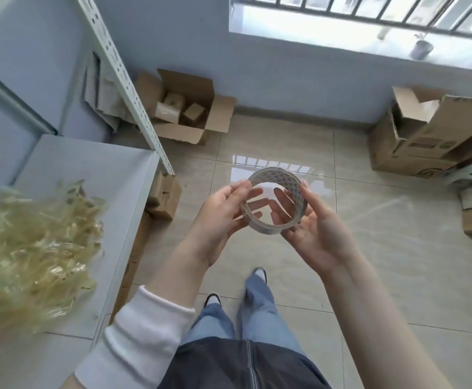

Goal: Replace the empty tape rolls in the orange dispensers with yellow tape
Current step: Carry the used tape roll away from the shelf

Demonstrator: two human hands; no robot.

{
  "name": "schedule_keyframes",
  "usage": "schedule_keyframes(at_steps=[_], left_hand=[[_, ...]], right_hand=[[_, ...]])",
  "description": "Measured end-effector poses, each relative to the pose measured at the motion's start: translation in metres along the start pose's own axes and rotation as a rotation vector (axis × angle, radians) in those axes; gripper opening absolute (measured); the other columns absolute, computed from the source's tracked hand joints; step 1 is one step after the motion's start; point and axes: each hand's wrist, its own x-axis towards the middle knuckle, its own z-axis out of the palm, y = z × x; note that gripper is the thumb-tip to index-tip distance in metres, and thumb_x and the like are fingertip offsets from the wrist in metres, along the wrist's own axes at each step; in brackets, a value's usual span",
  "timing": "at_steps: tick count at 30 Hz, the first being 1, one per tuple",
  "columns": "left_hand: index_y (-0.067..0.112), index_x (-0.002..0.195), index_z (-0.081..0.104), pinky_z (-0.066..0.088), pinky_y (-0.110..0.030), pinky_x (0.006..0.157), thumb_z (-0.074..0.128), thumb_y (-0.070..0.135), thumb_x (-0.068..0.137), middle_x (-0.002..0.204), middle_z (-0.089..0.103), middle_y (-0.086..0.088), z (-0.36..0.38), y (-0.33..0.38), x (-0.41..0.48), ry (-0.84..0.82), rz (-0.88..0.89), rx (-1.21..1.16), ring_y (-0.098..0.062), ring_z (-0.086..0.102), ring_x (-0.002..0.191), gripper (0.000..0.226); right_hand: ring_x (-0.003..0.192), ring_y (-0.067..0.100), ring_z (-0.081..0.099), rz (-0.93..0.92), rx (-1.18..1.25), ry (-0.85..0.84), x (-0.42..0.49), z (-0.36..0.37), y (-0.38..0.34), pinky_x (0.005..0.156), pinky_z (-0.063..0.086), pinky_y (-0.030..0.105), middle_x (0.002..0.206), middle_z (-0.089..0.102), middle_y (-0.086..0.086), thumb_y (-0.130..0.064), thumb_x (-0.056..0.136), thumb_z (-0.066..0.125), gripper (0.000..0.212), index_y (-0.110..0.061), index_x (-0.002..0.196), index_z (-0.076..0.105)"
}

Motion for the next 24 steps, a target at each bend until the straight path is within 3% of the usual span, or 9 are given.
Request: schedule_keyframes(at_steps=[6, 12, 16, 20, 24], left_hand=[[0.007, 0.127, 0.05, 0.055, -0.02, 0.071, 0.044, 0.03, 0.094, 0.118, 0.065, -0.01, 0.027, 0.039, 0.074, 0.063, 0.03, 0.057, -0.012, 0.066, 0.09, 0.041], [0.016, 0.123, 0.049, 0.052, -0.03, 0.092, 0.049, 0.03, 0.092, 0.121, 0.063, -0.004, 0.031, 0.085, 0.119, 0.239, 0.12, 0.024, -0.014, 0.063, 0.108, 0.035], [0.023, 0.119, 0.055, 0.047, -0.03, 0.098, 0.055, 0.029, 0.089, 0.123, 0.064, -0.001, 0.013, 0.114, 0.134, 0.356, 0.232, 0.042, -0.011, 0.061, 0.112, 0.031], [0.02, 0.118, 0.057, 0.048, -0.024, 0.095, 0.053, 0.02, 0.09, 0.12, 0.065, 0.0, -0.015, 0.151, 0.14, 0.504, 0.349, -0.019, -0.006, 0.061, 0.11, 0.029], [0.024, 0.106, 0.06, 0.052, -0.021, 0.09, 0.053, 0.018, 0.09, 0.111, 0.069, 0.002, -0.062, 0.199, 0.136, 0.641, 0.49, -0.074, -0.007, 0.065, 0.104, 0.019]], right_hand=[[0.074, 0.011, 0.069, 0.008, -0.05, -0.035, 0.066, 0.006, -0.064, 0.071, 0.055, 0.022, 0.078, 0.074, -0.002, -0.021, 0.087, 0.054, 0.012, -0.017, 0.091, 0.065], [0.079, 0.012, 0.071, 0.032, -0.102, -0.125, 0.121, 0.042, -0.12, 0.072, 0.056, 0.024, 0.09, 0.072, 0.001, -0.021, 0.087, 0.054, 0.013, -0.015, 0.093, 0.063], [0.092, 0.017, 0.066, 0.04, -0.173, -0.2, 0.149, 0.089, -0.142, 0.086, 0.052, 0.03, 0.098, 0.068, 0.004, -0.022, 0.089, 0.051, 0.013, -0.017, 0.094, 0.062], [0.092, 0.019, 0.067, 0.02, -0.293, -0.301, 0.173, 0.153, -0.143, 0.097, 0.046, 0.037, 0.099, 0.069, 0.005, -0.024, 0.089, 0.053, 0.015, -0.016, 0.094, 0.064], [0.096, 0.022, 0.069, -0.008, -0.405, -0.437, 0.19, 0.231, -0.134, 0.095, 0.049, 0.037, 0.106, 0.071, 0.007, -0.028, 0.089, 0.053, 0.021, -0.013, 0.101, 0.064]])
